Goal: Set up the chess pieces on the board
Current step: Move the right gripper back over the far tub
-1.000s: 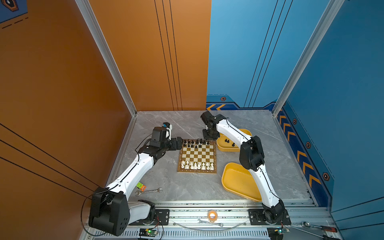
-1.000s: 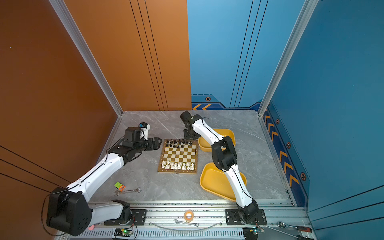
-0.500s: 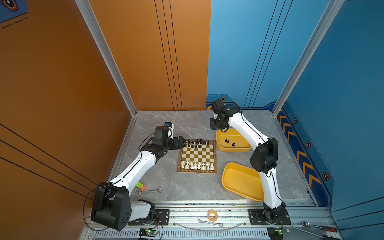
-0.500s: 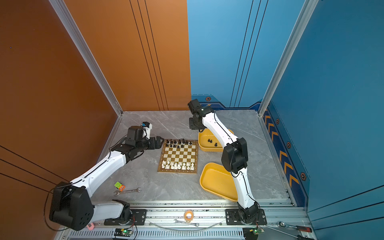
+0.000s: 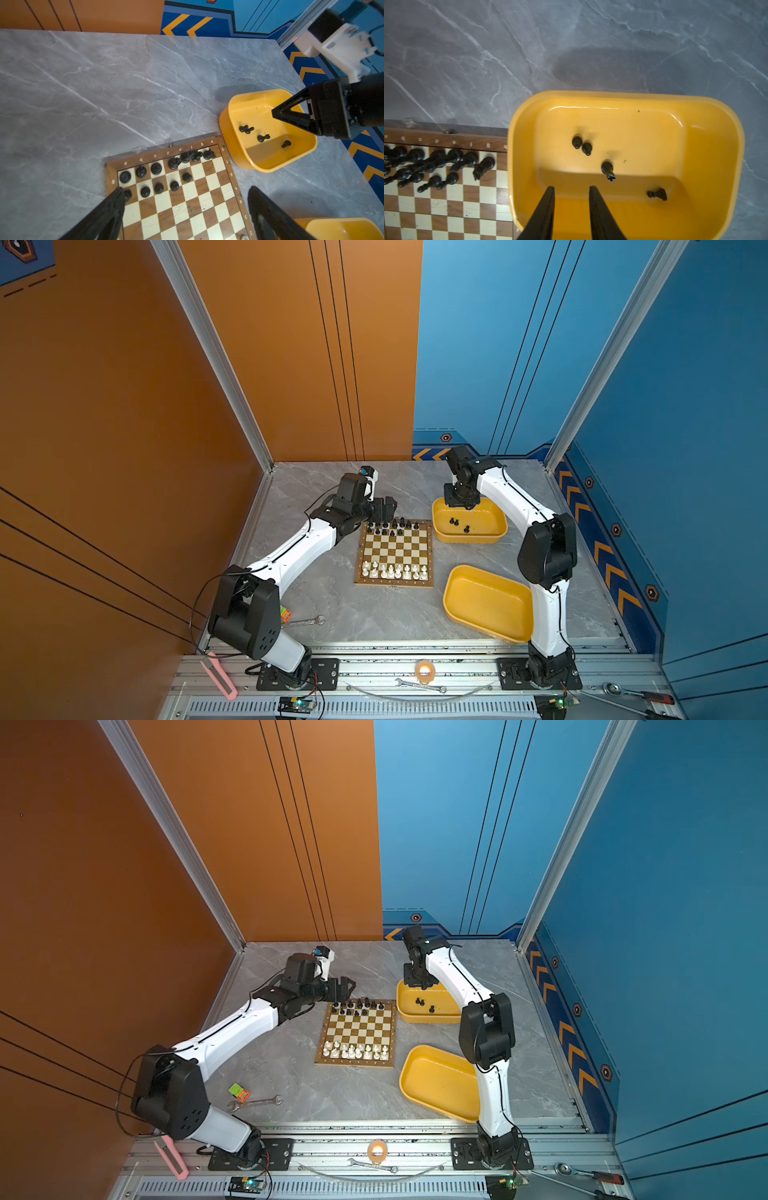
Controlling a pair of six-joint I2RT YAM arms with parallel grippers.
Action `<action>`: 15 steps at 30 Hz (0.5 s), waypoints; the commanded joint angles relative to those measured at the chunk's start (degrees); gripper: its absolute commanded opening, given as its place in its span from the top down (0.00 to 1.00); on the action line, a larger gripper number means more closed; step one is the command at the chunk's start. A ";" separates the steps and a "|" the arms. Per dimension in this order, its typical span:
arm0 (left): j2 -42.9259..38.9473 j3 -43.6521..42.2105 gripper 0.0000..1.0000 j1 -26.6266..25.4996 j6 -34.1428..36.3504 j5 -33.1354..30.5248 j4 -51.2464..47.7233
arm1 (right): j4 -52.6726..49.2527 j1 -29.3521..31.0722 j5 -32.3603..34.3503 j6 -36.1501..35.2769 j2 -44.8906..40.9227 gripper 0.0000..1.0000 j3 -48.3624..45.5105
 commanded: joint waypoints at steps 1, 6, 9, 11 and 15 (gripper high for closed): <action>3.81 5.58 0.07 -2.17 -0.50 -1.39 -0.54 | 1.01 -1.13 0.22 -1.77 -2.33 0.70 -2.57; 8.52 11.23 0.07 -4.54 -0.72 -1.79 -3.56 | 1.33 -2.33 -1.07 -2.60 -1.29 0.74 -3.45; 10.30 13.81 0.07 -5.21 -0.69 -1.93 -4.97 | 1.36 -2.93 -1.92 -2.50 -1.22 0.74 -4.93; 11.24 14.96 0.07 -5.36 -0.71 -1.85 -5.44 | 1.52 -3.32 -2.36 -2.50 -1.35 0.73 -6.32; 13.21 17.18 0.07 -5.39 -0.63 -1.32 -6.45 | 2.03 -3.87 -3.34 -2.59 -1.47 0.72 -9.60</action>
